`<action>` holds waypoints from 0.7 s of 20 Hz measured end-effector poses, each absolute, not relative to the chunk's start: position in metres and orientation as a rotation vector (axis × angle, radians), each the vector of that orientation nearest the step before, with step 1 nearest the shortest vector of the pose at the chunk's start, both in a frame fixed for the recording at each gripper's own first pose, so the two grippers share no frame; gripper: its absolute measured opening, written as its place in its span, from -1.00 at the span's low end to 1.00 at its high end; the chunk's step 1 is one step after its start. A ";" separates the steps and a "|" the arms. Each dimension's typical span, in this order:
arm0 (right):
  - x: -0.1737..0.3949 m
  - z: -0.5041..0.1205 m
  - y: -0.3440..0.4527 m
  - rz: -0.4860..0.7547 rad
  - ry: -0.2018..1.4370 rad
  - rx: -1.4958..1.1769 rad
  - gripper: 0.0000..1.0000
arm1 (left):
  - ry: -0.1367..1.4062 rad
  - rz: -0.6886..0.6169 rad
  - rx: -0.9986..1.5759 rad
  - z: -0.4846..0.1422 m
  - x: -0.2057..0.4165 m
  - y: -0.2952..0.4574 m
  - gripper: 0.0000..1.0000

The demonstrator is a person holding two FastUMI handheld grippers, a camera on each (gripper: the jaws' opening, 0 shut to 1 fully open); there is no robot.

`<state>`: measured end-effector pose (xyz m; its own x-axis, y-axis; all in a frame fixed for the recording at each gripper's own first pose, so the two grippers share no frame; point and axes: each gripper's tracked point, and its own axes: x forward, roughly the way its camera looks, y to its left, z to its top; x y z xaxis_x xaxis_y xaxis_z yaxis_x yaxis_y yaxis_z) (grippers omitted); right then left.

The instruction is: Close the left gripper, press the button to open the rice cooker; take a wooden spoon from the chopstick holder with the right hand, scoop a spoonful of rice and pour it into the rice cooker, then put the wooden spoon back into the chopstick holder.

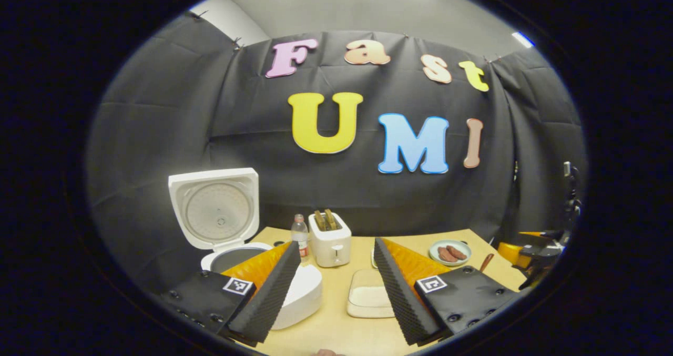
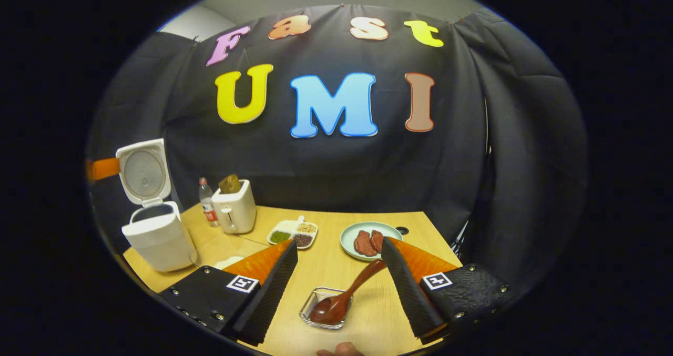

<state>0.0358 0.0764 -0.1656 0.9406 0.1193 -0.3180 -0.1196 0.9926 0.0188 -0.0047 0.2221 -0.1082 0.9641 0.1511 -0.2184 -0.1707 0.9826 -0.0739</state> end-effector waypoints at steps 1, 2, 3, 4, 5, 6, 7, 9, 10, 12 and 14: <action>0.032 -0.153 0.081 0.131 0.302 0.021 0.95 | 0.217 0.188 -0.092 -0.104 0.001 0.234 1.00; 0.032 -0.141 0.087 0.137 0.284 0.034 0.94 | 0.215 0.209 -0.093 -0.100 0.007 0.244 1.00; 0.032 -0.133 0.094 0.146 0.274 0.043 0.94 | 0.214 0.234 -0.095 -0.097 0.012 0.257 0.94; 0.033 -0.126 0.098 0.155 0.273 0.046 0.95 | 0.210 0.255 -0.098 -0.094 0.017 0.268 0.94; 0.035 -0.121 0.103 0.163 0.268 0.049 0.94 | 0.209 0.283 -0.099 -0.091 0.021 0.281 0.94; 0.041 -0.116 0.105 0.167 0.258 0.046 0.95 | 0.210 0.312 -0.098 -0.089 0.026 0.295 0.89; 0.044 -0.113 0.106 0.166 0.252 0.043 0.95 | 0.209 0.345 -0.100 -0.086 0.031 0.309 0.94; 0.051 -0.115 0.108 0.161 0.257 0.041 0.95 | 0.204 0.417 -0.111 -0.080 0.044 0.340 1.00; 0.054 -0.116 0.107 0.154 0.263 0.043 0.95 | 0.195 0.462 -0.123 -0.074 0.049 0.356 1.00; 0.061 -0.118 0.109 0.148 0.270 0.055 0.95 | 0.175 0.561 -0.156 -0.065 0.060 0.389 0.89; 0.067 -0.122 0.113 0.149 0.280 0.058 0.95 | 0.154 0.647 -0.168 -0.058 0.069 0.416 1.00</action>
